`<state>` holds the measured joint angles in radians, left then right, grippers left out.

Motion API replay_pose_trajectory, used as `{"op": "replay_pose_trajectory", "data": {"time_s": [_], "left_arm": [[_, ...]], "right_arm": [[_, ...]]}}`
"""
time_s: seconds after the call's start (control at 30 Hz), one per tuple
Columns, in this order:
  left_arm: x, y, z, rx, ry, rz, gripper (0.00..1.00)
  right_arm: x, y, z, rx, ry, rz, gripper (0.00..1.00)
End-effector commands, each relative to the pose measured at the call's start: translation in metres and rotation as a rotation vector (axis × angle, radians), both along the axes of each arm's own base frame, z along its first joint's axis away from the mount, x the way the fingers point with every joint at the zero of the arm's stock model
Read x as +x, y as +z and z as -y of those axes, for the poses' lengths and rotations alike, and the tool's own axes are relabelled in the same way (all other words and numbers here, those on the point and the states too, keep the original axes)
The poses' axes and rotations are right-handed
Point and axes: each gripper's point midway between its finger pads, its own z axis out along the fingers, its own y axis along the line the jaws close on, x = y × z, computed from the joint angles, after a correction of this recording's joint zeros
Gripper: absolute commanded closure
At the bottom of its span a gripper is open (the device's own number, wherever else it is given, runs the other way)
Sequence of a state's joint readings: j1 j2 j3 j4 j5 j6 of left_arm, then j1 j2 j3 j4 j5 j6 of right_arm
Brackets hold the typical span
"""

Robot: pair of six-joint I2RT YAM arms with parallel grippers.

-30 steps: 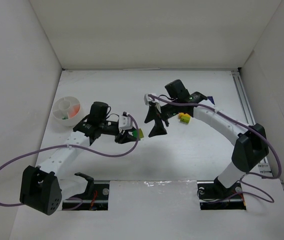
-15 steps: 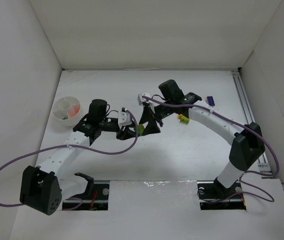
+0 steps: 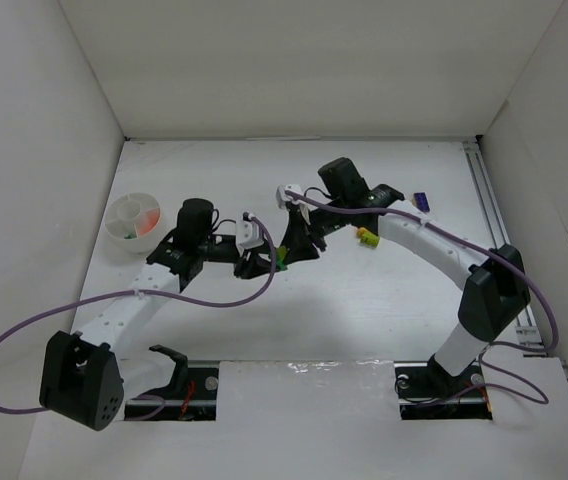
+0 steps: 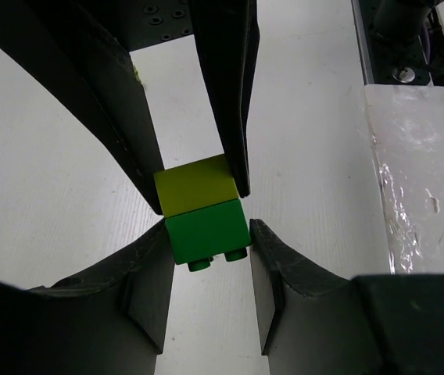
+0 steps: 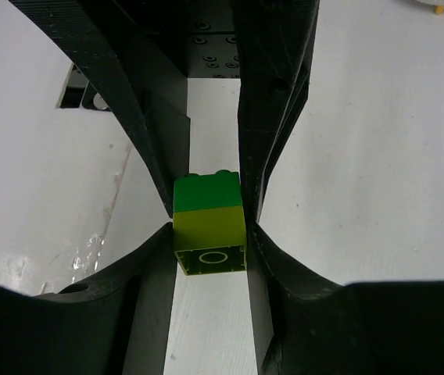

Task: Sort the legos into containers by color

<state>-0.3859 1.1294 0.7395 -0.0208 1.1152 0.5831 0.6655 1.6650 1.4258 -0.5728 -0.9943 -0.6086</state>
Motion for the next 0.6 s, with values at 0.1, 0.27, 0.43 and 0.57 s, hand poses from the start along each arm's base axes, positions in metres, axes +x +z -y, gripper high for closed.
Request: {"op": "replay_pose_trajectory", "data": {"time_s": [0.1,0.27,0.43,0.57], "left_arm": [[-0.013,0.001,-0.003,-0.017,-0.007,0.018,1.0],[-0.022,-0.009,-0.008,0.016,-0.006,-0.022,1.0],[0.017,0.012,-0.029,-0.003,0.252,-0.007,1.0],[0.065,0.055,-0.065,-0.091,0.558,-0.071,1.0]], "right_arm": [[0.051,0.023,0.04,0.043,-0.149,0.08,0.92],[0.083,0.018,0.08,0.021,-0.255,0.101,0.93],[0.108,-0.005,0.118,-0.058,-0.391,0.095,0.93],[0.13,-0.039,0.165,-0.166,-0.547,0.043,0.93]]}}
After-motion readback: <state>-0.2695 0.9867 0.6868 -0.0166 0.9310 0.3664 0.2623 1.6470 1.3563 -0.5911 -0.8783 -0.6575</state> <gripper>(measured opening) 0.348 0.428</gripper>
